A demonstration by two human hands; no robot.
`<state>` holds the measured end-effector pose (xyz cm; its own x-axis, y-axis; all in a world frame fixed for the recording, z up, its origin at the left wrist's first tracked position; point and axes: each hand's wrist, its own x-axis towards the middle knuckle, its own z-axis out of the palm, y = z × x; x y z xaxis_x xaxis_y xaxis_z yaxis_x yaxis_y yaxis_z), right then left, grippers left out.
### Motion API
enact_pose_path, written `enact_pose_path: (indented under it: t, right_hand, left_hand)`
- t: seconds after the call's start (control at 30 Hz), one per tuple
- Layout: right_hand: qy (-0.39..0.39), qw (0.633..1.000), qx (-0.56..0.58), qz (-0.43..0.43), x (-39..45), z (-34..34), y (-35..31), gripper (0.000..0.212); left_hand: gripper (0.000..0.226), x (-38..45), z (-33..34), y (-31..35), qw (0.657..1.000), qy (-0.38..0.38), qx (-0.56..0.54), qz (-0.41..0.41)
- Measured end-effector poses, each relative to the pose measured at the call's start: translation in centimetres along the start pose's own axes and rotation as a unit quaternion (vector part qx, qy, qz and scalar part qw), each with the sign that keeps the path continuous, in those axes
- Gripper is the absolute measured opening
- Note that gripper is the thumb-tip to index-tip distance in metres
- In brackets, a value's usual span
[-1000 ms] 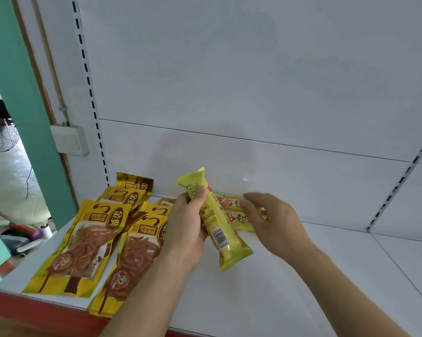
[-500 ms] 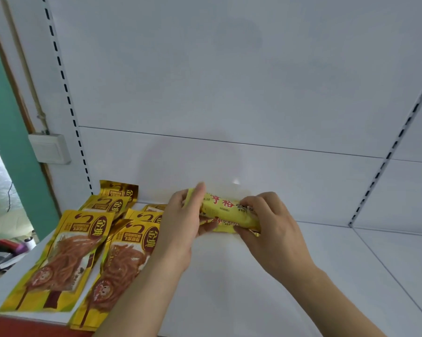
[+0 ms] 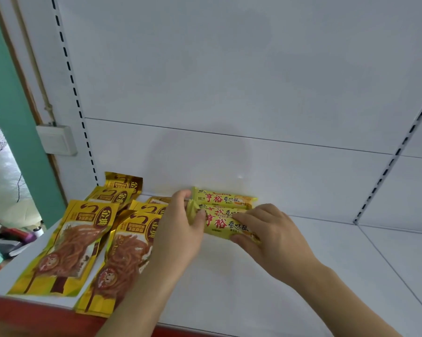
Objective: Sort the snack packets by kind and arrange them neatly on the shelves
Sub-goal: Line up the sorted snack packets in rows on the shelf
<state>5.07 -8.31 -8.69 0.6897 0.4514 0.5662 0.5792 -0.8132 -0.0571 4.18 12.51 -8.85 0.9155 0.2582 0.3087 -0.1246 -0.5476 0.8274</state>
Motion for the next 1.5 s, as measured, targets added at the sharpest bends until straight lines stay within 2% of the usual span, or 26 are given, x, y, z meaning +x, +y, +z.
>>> enact_pose_path:
  t: [0.07, 0.17, 0.33, 0.57, 0.73, 0.97, 1.2, 1.3, 1.5]
  right_hand:
    - [-0.002, 1.000, -0.029, 0.007, 0.0, 0.9, -0.1, 0.037]
    - [-0.022, 0.998, -0.051, 0.028, -0.1, 2.1, 0.1, 0.034]
    - [-0.042, 0.997, -0.063, 0.027, 0.4, 2.9, 0.2, 0.032]
    - [-0.072, 0.992, -0.082, 0.059, 0.5, 3.2, -0.6, 0.039]
    - [-0.071, 0.988, -0.090, 0.099, -0.3, 1.9, -0.6, 0.057]
    - [-0.100, 0.967, -0.165, 0.164, -3.0, -1.2, -0.7, 0.074]
    - [-0.119, 0.954, -0.169, 0.219, -8.3, -7.4, 1.3, 0.085]
    - [-0.098, 0.949, -0.172, 0.244, -11.7, -11.1, 3.7, 0.083]
    - [-0.107, 0.931, -0.195, 0.289, -20.8, -19.6, 10.4, 0.086]
  left_hand:
    - [0.053, -0.3, -0.1, -0.1, 0.991, -0.001, 0.118, 0.057]
    - [0.046, -0.8, 0.3, 0.0, 0.959, -0.059, 0.258, 0.096]
    - [0.044, -1.1, 0.8, 0.2, 0.923, -0.097, 0.350, 0.130]
    - [0.039, -0.9, 0.6, -0.2, 0.917, -0.113, 0.358, 0.135]
    - [0.038, -0.4, 0.9, -0.6, 0.924, -0.067, 0.339, 0.164]
    - [0.060, -0.9, 2.8, 0.8, 0.928, -0.040, 0.319, 0.187]
    - [0.069, -5.4, 6.9, 7.5, 0.925, -0.075, 0.312, 0.204]
    - [0.071, -8.5, 9.5, 11.5, 0.920, -0.094, 0.311, 0.218]
    - [0.072, -15.4, 17.9, 20.6, 0.919, -0.126, 0.278, 0.250]
